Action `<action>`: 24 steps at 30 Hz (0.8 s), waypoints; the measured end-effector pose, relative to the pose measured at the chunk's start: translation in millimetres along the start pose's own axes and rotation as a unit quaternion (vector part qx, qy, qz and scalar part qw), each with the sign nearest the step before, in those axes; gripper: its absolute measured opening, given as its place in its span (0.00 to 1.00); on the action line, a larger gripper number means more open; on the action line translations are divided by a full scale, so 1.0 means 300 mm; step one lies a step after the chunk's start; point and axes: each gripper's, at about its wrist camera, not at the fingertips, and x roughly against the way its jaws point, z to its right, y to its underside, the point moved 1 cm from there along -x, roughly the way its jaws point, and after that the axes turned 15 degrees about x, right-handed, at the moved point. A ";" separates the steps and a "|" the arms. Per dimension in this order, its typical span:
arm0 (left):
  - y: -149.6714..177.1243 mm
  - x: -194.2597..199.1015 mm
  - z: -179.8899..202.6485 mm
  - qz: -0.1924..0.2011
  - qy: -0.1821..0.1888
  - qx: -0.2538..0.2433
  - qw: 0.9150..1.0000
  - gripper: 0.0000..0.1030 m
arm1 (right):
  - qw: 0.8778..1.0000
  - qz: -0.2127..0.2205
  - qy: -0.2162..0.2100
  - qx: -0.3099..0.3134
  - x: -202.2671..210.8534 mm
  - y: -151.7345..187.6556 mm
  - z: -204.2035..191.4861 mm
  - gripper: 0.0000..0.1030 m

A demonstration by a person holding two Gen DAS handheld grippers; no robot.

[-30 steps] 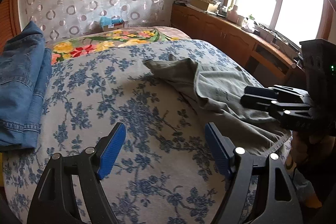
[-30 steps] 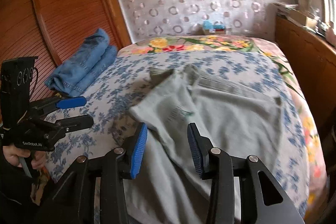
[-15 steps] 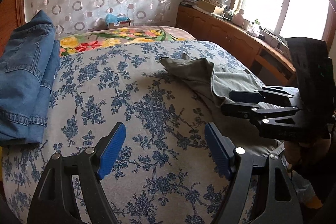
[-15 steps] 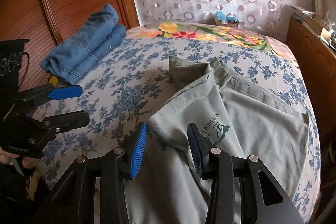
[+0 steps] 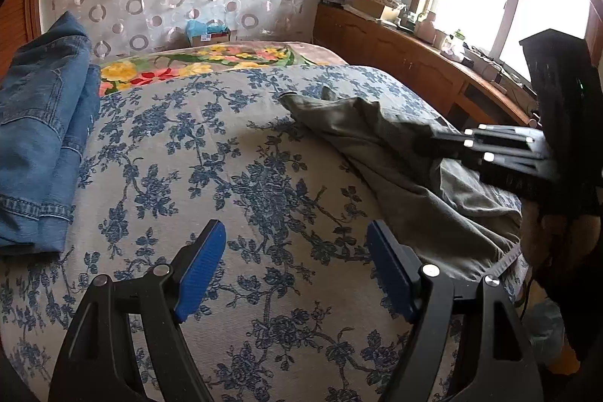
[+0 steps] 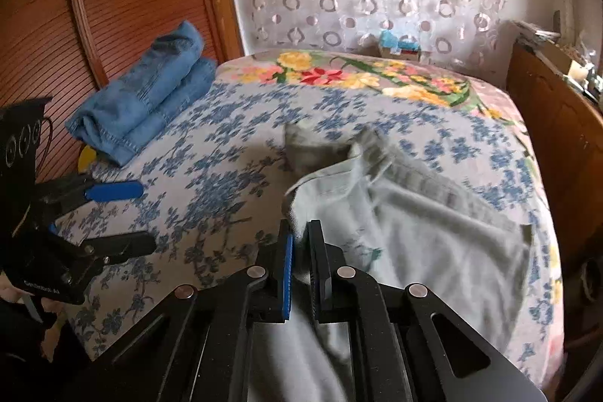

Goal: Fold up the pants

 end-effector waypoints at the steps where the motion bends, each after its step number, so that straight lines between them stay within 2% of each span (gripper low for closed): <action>1: -0.001 -0.002 0.005 -0.001 0.001 -0.001 1.000 0.76 | 1.000 0.002 0.005 -0.002 0.008 0.002 0.014 0.07; 6: -0.008 -0.019 0.026 -0.004 0.000 -0.006 1.000 0.76 | 0.999 0.008 0.035 -0.009 0.043 0.020 0.120 0.07; 12: -0.024 -0.052 0.058 -0.010 -0.001 -0.014 1.000 0.76 | 0.997 -0.004 0.068 -0.039 0.050 0.071 0.268 0.07; 24: -0.048 -0.133 0.141 -0.027 0.001 -0.033 0.999 0.76 | 0.991 -0.020 0.110 -0.070 0.035 0.117 0.405 0.06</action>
